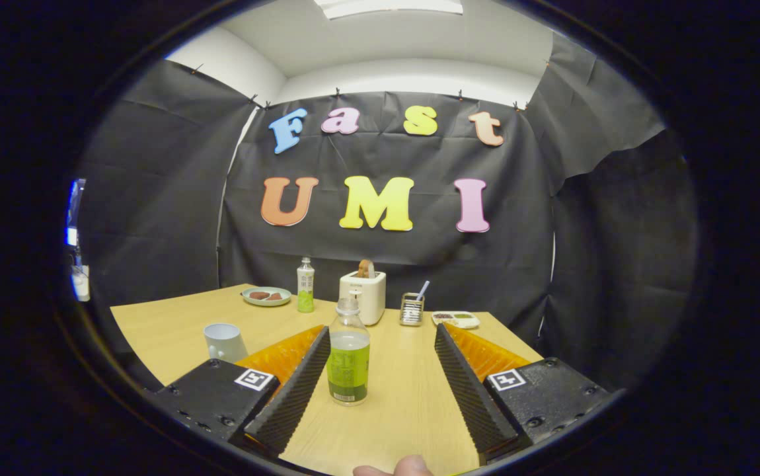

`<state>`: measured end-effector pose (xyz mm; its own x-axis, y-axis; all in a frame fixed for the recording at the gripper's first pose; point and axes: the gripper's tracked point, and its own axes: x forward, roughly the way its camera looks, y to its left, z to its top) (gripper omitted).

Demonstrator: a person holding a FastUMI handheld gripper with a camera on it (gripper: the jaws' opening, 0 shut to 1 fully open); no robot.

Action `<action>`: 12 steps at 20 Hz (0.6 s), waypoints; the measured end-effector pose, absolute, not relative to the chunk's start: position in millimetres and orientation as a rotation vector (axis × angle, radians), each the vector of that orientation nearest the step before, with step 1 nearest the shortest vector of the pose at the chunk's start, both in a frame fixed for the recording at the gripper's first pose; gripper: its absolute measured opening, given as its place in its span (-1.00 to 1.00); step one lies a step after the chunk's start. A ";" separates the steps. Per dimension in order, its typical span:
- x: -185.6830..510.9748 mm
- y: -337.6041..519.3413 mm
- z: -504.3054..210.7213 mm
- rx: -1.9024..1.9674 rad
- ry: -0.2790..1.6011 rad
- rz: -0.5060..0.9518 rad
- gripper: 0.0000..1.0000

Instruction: Take the bottle from table, then pour the juice into the cup, finally place the bottle on the coaster

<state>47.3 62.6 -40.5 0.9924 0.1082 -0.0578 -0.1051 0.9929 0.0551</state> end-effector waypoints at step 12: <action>120.6 105.7 -112.1 0.133 0.184 0.145 1.00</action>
<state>120.6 105.7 -112.1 0.9727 0.1558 -0.1718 -0.1314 0.9807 0.1450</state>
